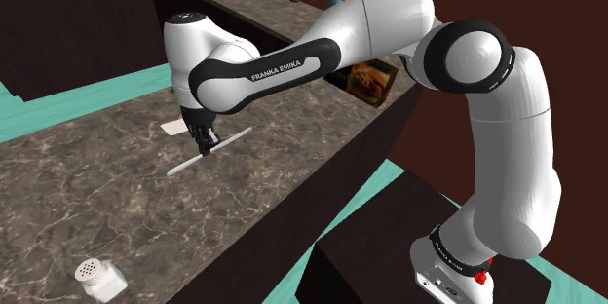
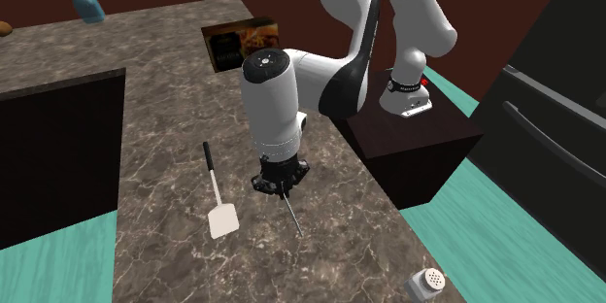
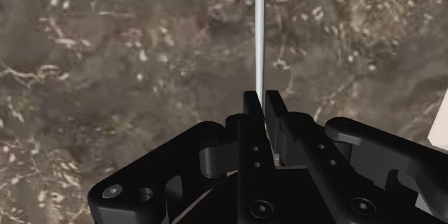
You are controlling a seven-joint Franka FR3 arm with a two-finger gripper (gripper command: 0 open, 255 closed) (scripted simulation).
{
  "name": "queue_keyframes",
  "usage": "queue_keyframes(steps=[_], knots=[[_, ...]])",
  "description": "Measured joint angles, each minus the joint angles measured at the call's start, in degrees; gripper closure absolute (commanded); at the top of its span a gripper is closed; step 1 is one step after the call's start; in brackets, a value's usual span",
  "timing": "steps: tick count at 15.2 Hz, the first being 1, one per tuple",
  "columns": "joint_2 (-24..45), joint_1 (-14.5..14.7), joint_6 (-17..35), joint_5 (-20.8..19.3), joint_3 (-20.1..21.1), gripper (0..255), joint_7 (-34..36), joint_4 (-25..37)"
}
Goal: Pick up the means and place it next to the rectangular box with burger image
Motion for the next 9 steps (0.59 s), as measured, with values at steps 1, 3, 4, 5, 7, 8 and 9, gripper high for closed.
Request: queue_keyframes(steps=[1, 3, 4, 5, 7, 8, 9], knots=[[-0.14, -0.04, -0.27, 0.10, 0.07, 255, -0.08, 0.14], [-0.70, -0.11, -1.18, 0.45, 0.35, 255, -0.20, 0.58], [-0.86, -0.11, -1.81, 0.61, 0.45, 255, -0.37, 1.11], [-1.08, -0.07, -2.42, 0.78, 0.57, 255, -0.43, 1.54], [-1.59, -0.12, -3.68, 1.16, 0.84, 255, -0.70, 2.40], [-1.89, -0.15, -4.19, 1.34, 0.97, 255, -0.75, 2.66], [-2.17, -0.23, -4.72, 1.53, 1.10, 255, -0.88, 2.94]])
